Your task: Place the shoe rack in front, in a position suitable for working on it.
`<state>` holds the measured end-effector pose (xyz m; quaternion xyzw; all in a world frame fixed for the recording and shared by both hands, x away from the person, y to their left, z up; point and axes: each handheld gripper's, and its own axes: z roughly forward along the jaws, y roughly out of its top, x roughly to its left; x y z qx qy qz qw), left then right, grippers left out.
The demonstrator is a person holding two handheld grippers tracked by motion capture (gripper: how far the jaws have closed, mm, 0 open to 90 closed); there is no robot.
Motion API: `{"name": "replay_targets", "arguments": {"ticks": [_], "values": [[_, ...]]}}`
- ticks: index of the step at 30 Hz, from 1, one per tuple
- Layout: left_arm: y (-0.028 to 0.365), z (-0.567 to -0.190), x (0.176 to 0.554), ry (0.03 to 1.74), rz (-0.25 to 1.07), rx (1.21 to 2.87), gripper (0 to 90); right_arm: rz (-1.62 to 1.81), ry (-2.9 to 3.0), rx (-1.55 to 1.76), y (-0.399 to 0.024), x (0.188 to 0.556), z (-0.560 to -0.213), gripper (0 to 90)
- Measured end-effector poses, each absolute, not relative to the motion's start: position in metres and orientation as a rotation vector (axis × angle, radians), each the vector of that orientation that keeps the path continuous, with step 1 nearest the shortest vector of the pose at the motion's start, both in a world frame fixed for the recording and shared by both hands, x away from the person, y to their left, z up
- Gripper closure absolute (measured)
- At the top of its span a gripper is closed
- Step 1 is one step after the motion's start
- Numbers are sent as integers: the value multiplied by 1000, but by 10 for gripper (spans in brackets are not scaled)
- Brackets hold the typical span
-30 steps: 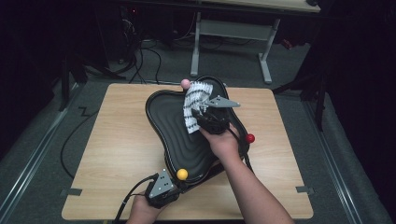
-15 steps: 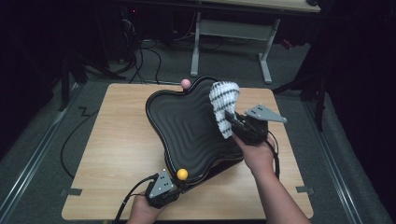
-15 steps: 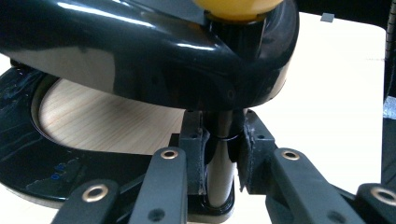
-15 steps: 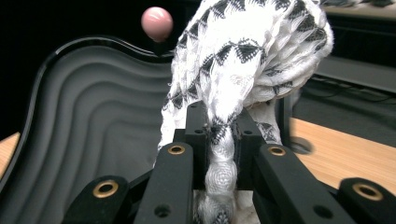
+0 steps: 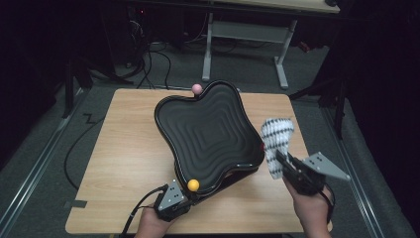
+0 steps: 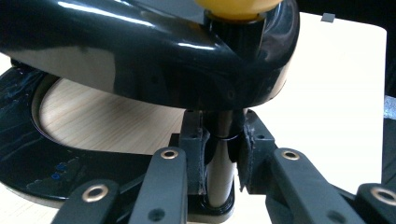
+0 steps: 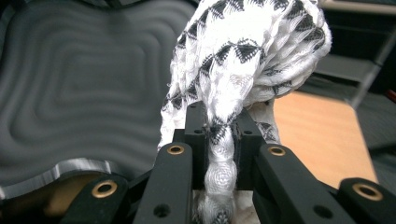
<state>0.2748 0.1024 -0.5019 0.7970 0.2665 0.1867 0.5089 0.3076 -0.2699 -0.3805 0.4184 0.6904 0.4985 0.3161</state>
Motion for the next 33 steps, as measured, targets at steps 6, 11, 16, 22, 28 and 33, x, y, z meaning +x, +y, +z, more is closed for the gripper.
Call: {"name": "replay_targets", "arguments": {"ticks": [6,11,16,22,28,33], "values": [[102,-502,275,645,451,1921,744,1241,1829,1248,-298,281,-431,809],[102,-502,275,647,451,1921,744,1138,1919,1339,-302,271,-477,808],[102,-501,275,648,450,1922,744,1021,2013,1358,-299,272,-497,798],[102,-502,275,647,451,1921,743,1029,2017,1365,-293,283,-502,495],[102,-502,274,651,453,1921,743,950,2058,1440,-287,305,-514,471],[101,-502,274,659,461,1918,737,955,2086,1390,-286,307,-512,762]]}}
